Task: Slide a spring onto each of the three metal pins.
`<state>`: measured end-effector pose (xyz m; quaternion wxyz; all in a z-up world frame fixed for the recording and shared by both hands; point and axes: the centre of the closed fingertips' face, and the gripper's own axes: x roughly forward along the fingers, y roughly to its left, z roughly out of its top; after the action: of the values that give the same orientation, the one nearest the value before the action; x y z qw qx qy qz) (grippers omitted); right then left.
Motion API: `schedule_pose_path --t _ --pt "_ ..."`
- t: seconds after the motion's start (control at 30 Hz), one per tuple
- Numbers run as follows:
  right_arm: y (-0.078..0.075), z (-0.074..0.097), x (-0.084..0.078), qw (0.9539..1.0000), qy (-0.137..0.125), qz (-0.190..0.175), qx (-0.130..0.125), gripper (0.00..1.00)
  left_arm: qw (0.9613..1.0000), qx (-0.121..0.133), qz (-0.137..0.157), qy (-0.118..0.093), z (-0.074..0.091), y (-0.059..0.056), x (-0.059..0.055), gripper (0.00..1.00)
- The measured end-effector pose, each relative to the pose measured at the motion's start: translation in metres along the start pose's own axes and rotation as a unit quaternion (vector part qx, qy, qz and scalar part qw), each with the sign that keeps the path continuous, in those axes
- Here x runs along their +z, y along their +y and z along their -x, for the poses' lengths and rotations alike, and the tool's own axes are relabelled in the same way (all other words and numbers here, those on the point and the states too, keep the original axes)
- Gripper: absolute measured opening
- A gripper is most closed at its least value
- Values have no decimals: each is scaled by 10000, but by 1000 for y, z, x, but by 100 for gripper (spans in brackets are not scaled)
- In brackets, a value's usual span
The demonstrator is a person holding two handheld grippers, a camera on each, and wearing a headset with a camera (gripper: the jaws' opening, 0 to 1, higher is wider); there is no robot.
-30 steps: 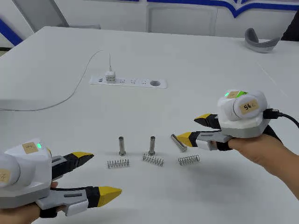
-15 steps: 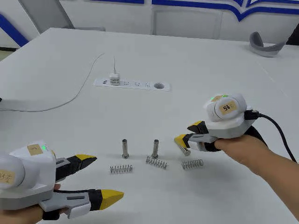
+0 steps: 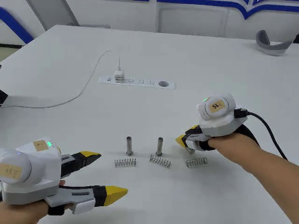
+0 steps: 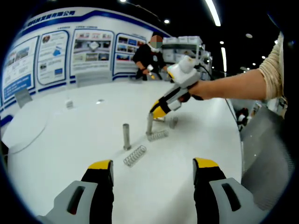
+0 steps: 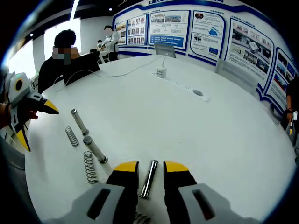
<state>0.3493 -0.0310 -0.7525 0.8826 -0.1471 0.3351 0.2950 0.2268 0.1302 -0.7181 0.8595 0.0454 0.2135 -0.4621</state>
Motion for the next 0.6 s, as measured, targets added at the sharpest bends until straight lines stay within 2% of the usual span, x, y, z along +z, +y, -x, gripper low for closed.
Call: schedule_pose_path --t 0.4,0.6 --pt "-2 -9 -5 9994 255 -215 -7 17 10000 -9 7 4 -1 -2 -1 70" --pt "0 -12 -5 9992 297 -267 32 16 10000 -2 10 12 -1 -2 -1 70"
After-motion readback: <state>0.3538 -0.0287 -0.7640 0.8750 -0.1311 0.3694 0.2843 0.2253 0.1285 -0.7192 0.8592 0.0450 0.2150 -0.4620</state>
